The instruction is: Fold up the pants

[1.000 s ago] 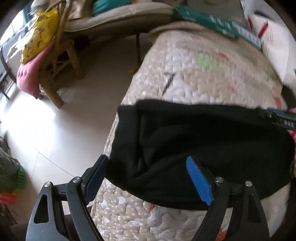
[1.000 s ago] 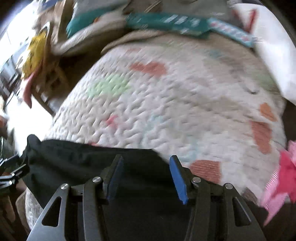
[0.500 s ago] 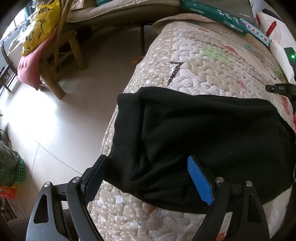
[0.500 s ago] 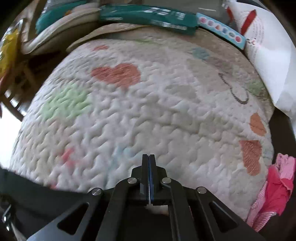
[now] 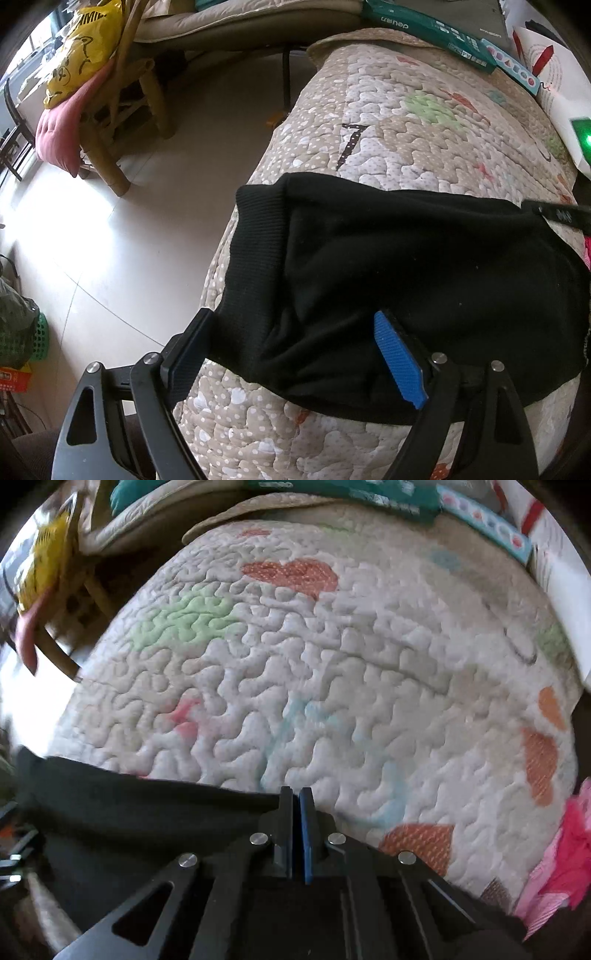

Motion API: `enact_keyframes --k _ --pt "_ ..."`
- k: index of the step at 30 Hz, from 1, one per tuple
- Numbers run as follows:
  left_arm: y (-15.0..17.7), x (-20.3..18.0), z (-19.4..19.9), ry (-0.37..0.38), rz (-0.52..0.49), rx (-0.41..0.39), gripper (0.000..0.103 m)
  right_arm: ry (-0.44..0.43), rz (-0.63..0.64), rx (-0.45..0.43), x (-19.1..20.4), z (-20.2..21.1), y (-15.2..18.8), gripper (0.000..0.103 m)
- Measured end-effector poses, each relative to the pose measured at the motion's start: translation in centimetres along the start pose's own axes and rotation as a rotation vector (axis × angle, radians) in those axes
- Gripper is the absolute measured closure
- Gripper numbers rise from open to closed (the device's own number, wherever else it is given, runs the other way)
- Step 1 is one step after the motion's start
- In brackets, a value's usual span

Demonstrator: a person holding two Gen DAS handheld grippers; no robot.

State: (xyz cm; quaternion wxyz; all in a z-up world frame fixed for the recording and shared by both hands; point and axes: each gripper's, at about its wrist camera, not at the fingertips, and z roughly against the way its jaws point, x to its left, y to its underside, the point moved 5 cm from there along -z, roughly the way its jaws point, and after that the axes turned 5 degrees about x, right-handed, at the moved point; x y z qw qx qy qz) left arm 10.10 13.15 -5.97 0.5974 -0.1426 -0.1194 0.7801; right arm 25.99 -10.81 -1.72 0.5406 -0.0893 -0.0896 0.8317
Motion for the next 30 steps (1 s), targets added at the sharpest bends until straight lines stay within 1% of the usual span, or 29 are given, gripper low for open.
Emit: enact_keyframes --k 2,3,4,5,7,9,10,11,12,13,14,15,16,18,20,21,23,24,25,26,27,28,30 --pt "0.1 0.3 0.2 0.004 0.002 -0.003 0.016 0.090 -0.023 -0.006 -0.5 -0.3 -1.1 0.100" --pt "0.2 0.5 0.4 0.005 0.005 -0.006 0.016 0.176 -0.036 -0.020 -1.0 -0.3 -1.9 0.099" --pt "0.4 0.9 0.6 0.007 0.012 -0.010 0.016 0.216 -0.044 -0.039 -1.2 0.1 -2.5 0.099" --pt "0.5 1.5 0.8 0.007 0.029 -0.013 0.016 0.210 -0.055 -0.059 -1.2 0.7 -3.0 0.098" --pt "0.7 3.5 1.0 0.000 0.098 -0.013 0.016 0.136 -0.077 -0.088 -0.5 2.0 -3.5 0.095" --pt "0.7 5.9 1.0 -0.007 0.186 -0.015 0.016 0.077 -0.060 -0.127 0.9 3.7 -3.6 0.089" --pt "0.9 7.2 0.8 -0.006 0.241 -0.007 0.016 0.059 -0.036 -0.146 2.1 4.4 -3.6 0.079" --pt "1.0 7.9 0.6 0.009 0.278 0.001 0.016 0.020 -0.004 -0.162 3.5 5.1 -3.3 0.065" --pt "1.2 8.5 0.4 0.041 0.319 0.016 0.016 -0.027 0.022 -0.172 4.9 5.5 -3.1 0.055" --pt "1.5 8.7 0.4 0.054 0.342 0.020 0.016 -0.067 0.044 -0.178 6.3 5.8 -3.0 0.039" --pt "1.8 8.7 0.6 0.052 0.356 0.009 0.016 -0.111 0.071 -0.185 7.8 6.2 -2.7 0.034" --pt "2.2 8.5 0.9 0.047 0.359 -0.006 0.016 -0.164 0.113 -0.187 9.9 6.5 -2.3 0.034" --pt "2.5 8.3 1.2 0.053 0.366 -0.022 0.016 -0.191 0.138 -0.181 11.4 6.6 -2.3 0.034" --pt "3.4 8.5 1.6 0.124 0.416 -0.043 0.016 -0.244 0.208 -0.160 15.0 6.6 -1.9 0.034" --pt "3.8 9.4 1.2 0.192 0.471 -0.020 0.016 -0.265 0.262 -0.152 17.8 6.6 -1.5 0.034" --pt "4.1 10.1 0.6 0.237 0.514 0.005 0.016 -0.278 0.286 -0.147 19.0 6.4 -1.5 0.034" --pt "4.5 11.0 0.0 0.293 0.577 0.029 0.017 -0.297 0.325 -0.134 21.3 6.1 -1.4 0.034" --pt "4.7 11.7 -0.1 0.294 0.618 0.030 0.018 -0.305 0.345 -0.122 22.5 5.6 -1.6 0.034" --pt "4.9 12.7 0.0 0.292 0.660 0.013 0.018 -0.307 0.361 -0.112 23.5 5.3 -1.6 0.034" --pt "4.9 13.2 0.1 0.311 0.689 0.000 0.018 -0.307 0.379 -0.100 24.3 4.9 -1.7 0.034" --pt "4.8 14.1 0.5 0.354 0.733 -0.028 0.018 -0.304 0.405 -0.081 25.4 4.2 -1.8 0.034" --pt "4.6 14.5 0.8 0.364 0.748 -0.048 0.018 -0.300 0.425 -0.070 25.9 3.9 -1.8 0.034" --pt "4.2 15.0 1.4 0.347 0.751 -0.081 0.018 -0.296 0.467 -0.047 27.3 3.0 -1.9 0.034"
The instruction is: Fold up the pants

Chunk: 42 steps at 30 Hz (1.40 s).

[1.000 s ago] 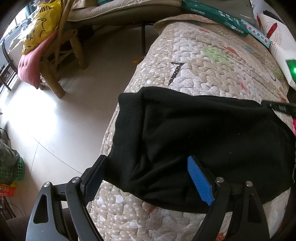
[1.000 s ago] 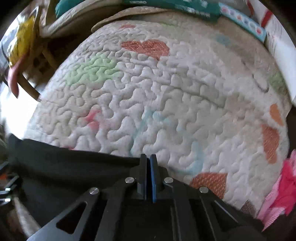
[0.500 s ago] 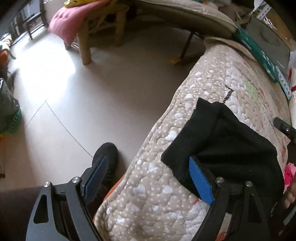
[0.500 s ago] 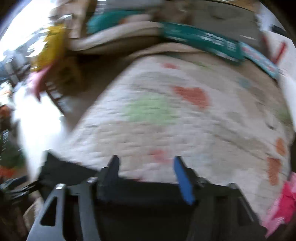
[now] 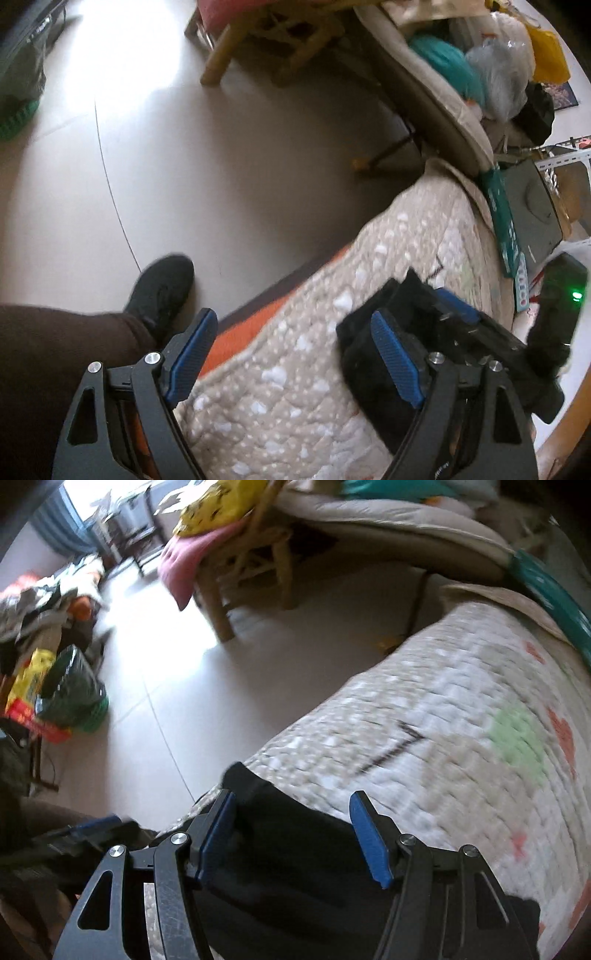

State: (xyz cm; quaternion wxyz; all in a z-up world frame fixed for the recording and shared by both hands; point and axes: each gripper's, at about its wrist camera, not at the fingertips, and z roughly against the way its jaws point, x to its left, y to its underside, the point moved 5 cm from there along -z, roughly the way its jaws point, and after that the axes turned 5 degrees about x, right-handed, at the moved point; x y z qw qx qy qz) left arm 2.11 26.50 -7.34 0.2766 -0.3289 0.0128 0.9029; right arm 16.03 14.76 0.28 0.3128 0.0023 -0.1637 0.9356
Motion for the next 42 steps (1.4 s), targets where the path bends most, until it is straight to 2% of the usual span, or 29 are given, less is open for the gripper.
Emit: enact_keyframes --k 5,6,7,8,9,11,16,23,24,25,26,27,28,29,34,38,42 --pt "0.1 -0.9 -1.0 0.010 -0.028 0.044 0.018 0.013 0.097 0.103 2.0 -3.5 -1.0 0.034" --pt "0.3 -0.8 -1.2 0.012 -0.029 0.054 0.018 0.019 0.124 0.123 2.6 -4.0 -0.9 0.039" --pt "0.4 -0.9 -1.3 0.014 -0.031 0.058 0.018 0.025 0.156 0.134 3.2 -4.4 -0.7 0.054" --pt "0.4 -0.9 -1.5 0.015 -0.034 0.060 0.018 0.058 0.185 0.137 3.7 -4.5 -0.6 0.062" --pt "0.5 -1.0 -1.7 0.020 -0.038 0.061 0.018 0.086 0.205 0.141 3.8 -4.7 -0.5 0.066" --pt "0.7 -1.3 -1.7 0.033 -0.047 0.065 0.018 0.058 0.169 0.133 3.2 -4.3 -0.5 0.074" --pt "1.7 -2.5 -3.0 0.045 -0.105 0.097 0.018 -0.071 0.018 0.069 0.6 -2.2 -1.0 0.075" --pt "2.4 -5.0 -5.2 0.099 -0.192 0.136 0.018 -0.103 -0.024 0.054 0.4 -1.5 -1.4 0.075" --pt "2.5 -5.5 -5.3 0.112 -0.210 0.139 0.023 -0.104 -0.026 0.052 0.5 -1.4 -1.3 0.075" --pt "2.7 -6.1 -5.4 0.125 -0.237 0.145 0.040 -0.104 -0.026 0.052 0.5 -1.3 -1.3 0.075" --pt "2.9 -6.5 -5.5 0.130 -0.258 0.155 0.051 -0.104 -0.026 0.050 0.4 -0.8 -1.0 0.075" --pt "3.1 -6.9 -5.5 0.138 -0.278 0.170 0.070 -0.106 -0.027 0.046 0.5 -0.7 -1.0 0.075" --pt "3.3 -7.1 -5.4 0.146 -0.284 0.171 0.081 -0.108 -0.027 0.044 0.6 -0.5 -0.9 0.075" --pt "3.3 -7.2 -5.2 0.159 -0.286 0.174 0.085 -0.110 -0.026 0.042 0.7 -0.3 -0.9 0.076" --pt "3.7 -7.6 -3.1 0.241 -0.278 0.175 0.089 -0.103 -0.017 0.011 0.5 1.5 -0.2 0.076" --pt "5.0 -10.1 -1.0 0.235 -0.384 0.119 0.089 -0.110 -0.025 -0.034 0.2 3.7 0.3 0.076" --pt "6.9 -12.9 -0.1 0.227 -0.478 0.098 0.089 -0.120 -0.063 -0.098 -1.2 6.8 1.5 0.076"
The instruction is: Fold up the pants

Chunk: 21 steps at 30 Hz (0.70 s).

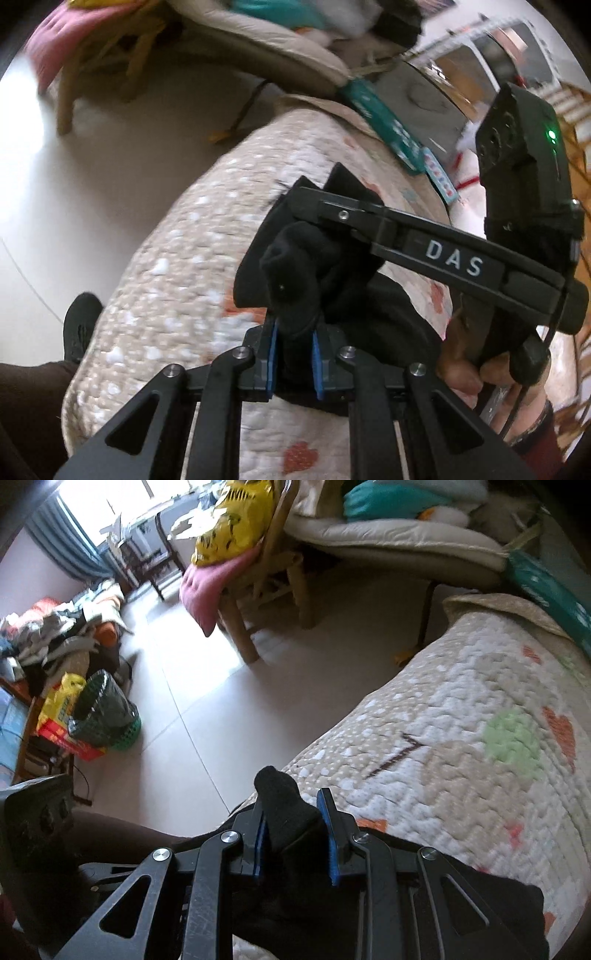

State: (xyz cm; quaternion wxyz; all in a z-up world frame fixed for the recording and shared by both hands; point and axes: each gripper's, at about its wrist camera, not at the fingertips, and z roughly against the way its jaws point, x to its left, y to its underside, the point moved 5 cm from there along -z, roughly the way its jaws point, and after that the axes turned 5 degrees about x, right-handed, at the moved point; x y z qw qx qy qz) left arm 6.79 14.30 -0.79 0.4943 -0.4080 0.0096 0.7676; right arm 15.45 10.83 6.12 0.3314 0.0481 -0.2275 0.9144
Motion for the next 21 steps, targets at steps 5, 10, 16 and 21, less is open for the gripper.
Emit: enact_keyframes --k 5,10,16,21 --pt "1.6 -4.9 -2.1 -0.001 -0.097 0.046 0.089 0.011 -0.070 -0.056 -3.1 3.4 2.5 0.076" --pt "4.1 -9.8 -6.3 -0.021 -0.204 0.112 0.089 0.027 -0.191 -0.097 -8.6 5.9 7.2 0.076" --pt "8.9 -12.8 -10.7 -0.085 -0.360 0.216 0.084 0.053 -0.364 -0.109 -15.4 7.3 14.2 0.063" --pt "11.9 -13.1 -8.6 -0.044 -0.464 0.251 0.066 0.175 -0.507 -0.110 -19.5 9.0 19.8 0.047"
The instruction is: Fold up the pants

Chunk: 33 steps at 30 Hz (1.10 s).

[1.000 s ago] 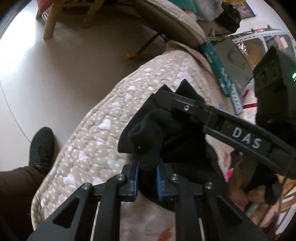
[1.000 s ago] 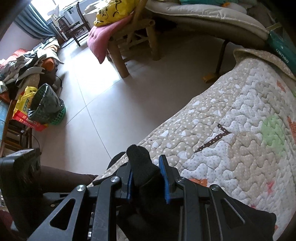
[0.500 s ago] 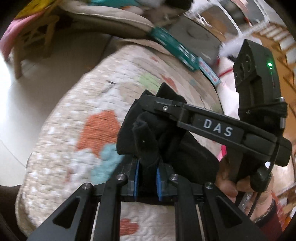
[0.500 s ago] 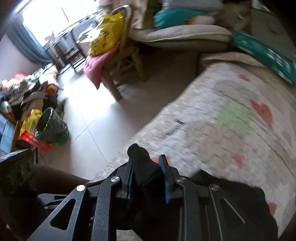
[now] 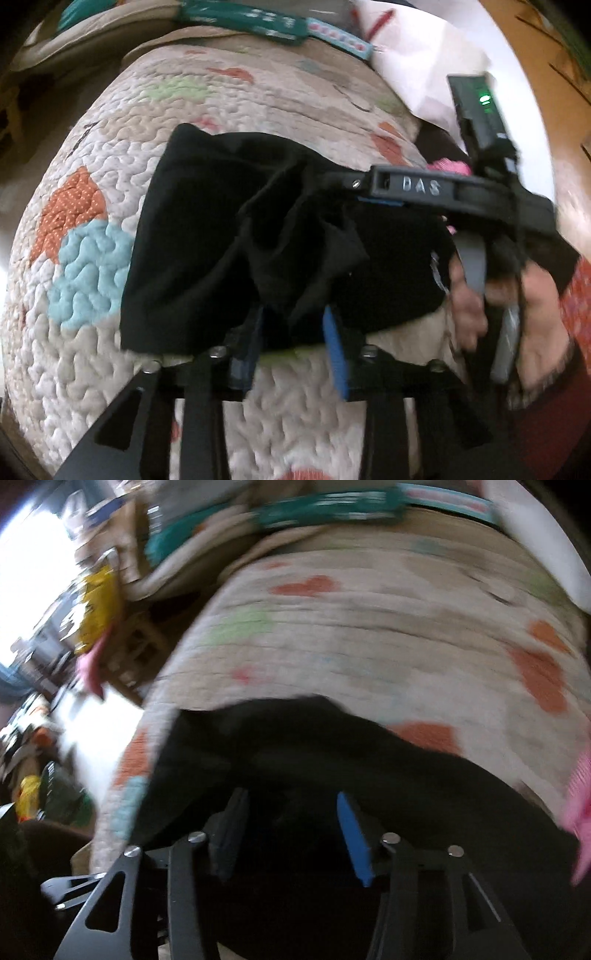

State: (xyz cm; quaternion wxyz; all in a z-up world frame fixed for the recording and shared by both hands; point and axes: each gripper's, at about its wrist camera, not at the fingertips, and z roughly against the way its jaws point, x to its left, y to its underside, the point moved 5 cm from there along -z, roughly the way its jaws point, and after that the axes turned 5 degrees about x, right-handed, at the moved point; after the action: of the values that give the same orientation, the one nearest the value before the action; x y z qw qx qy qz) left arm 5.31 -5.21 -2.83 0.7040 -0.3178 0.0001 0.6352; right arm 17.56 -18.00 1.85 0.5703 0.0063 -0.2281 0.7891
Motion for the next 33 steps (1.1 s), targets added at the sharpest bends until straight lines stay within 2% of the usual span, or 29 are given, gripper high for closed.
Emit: enact_keyframes --k 4,8,10,12,15,17,18,20,21,23,26,28,33 --pt "1.6 1.0 3.3 0.030 -0.002 -0.030 0.058 0.031 -0.132 -0.074 -4.0 2.9 0.8 0.047" --pt "1.5 4.6 5.6 -0.029 0.107 -0.087 0.056 -0.002 -0.166 -0.173 -3.3 5.8 0.9 0.047" --pt "0.8 6.9 5.7 -0.060 0.191 -0.096 0.056 -0.057 -0.137 -0.199 -1.0 6.5 1.0 0.047" --pt "0.0 8.4 5.5 -0.091 0.227 -0.116 0.056 -0.128 -0.108 -0.208 1.4 6.6 1.4 0.047" --pt "-1.0 9.5 4.5 -0.150 0.230 -0.120 0.056 -0.278 -0.103 -0.176 4.7 5.3 2.0 0.047" --pt "-1.1 9.5 3.5 -0.154 0.224 -0.105 0.056 -0.323 -0.115 -0.134 5.8 3.8 2.5 0.047" --pt "-1.7 9.3 2.6 -0.154 0.218 -0.096 0.056 -0.316 -0.121 -0.107 5.8 2.9 2.9 0.047" --pt "-1.6 9.1 1.9 -0.155 0.202 -0.085 0.056 -0.233 -0.139 -0.062 4.8 1.2 3.8 0.050" --pt "-1.6 9.0 1.3 -0.150 0.195 -0.079 0.056 -0.147 -0.162 -0.024 3.5 0.2 4.6 0.050" --pt "-1.4 8.9 0.4 -0.126 0.194 -0.071 0.056 -0.039 -0.196 0.025 1.5 -0.7 5.7 0.048" --pt "-1.6 9.3 -0.5 -0.082 0.207 -0.071 0.054 -0.046 -0.224 0.004 0.7 0.3 5.7 0.048" --pt "-1.8 9.2 -0.5 -0.051 0.191 -0.086 0.051 -0.014 -0.172 -0.034 1.7 1.3 4.2 0.048" --pt "-2.0 9.1 -0.8 -0.017 0.154 -0.100 0.051 0.005 0.012 -0.042 6.6 0.4 -2.0 0.044"
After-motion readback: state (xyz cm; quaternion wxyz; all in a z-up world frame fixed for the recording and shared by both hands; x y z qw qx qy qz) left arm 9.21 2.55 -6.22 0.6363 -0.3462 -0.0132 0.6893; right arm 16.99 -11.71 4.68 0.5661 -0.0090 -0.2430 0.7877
